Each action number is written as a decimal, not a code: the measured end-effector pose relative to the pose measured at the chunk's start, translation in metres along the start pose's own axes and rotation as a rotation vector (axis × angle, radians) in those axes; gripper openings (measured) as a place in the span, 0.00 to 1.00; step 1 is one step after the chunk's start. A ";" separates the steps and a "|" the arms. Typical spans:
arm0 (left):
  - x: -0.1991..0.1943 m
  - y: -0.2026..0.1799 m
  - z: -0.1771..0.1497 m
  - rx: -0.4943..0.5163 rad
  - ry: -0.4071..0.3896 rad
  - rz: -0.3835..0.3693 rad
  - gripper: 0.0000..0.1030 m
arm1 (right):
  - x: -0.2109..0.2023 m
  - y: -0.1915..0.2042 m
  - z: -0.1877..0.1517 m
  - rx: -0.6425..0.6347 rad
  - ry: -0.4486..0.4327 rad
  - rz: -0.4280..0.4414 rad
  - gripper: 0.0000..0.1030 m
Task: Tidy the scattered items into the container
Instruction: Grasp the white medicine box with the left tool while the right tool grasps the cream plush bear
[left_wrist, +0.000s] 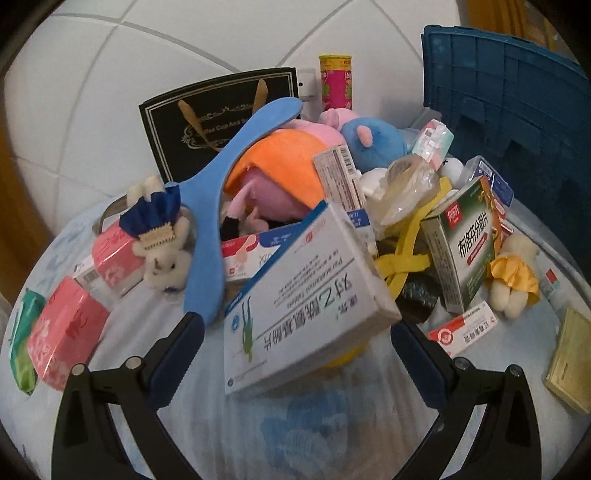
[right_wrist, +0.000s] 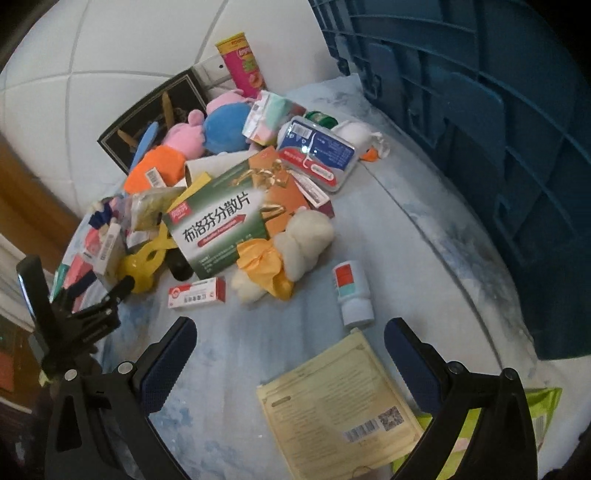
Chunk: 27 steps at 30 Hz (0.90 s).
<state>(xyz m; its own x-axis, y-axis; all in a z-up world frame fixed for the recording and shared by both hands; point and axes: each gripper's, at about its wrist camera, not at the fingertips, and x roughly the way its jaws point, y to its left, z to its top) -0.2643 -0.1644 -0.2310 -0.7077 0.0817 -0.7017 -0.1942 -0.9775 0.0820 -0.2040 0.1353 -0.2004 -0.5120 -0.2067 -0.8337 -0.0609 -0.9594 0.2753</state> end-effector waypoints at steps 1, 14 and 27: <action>0.002 0.000 0.001 0.001 0.001 0.000 1.00 | 0.003 0.002 0.002 -0.007 -0.003 -0.004 1.00; 0.018 0.001 0.000 0.011 -0.005 0.007 0.95 | 0.084 0.027 0.034 0.096 0.079 -0.025 0.97; 0.008 0.012 -0.002 0.019 -0.034 -0.049 0.49 | 0.097 0.033 0.033 0.113 0.037 -0.066 0.28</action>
<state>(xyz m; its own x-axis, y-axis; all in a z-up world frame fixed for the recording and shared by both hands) -0.2711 -0.1760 -0.2371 -0.7196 0.1357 -0.6810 -0.2412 -0.9685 0.0619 -0.2845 0.0899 -0.2564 -0.4719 -0.1525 -0.8683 -0.1905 -0.9440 0.2694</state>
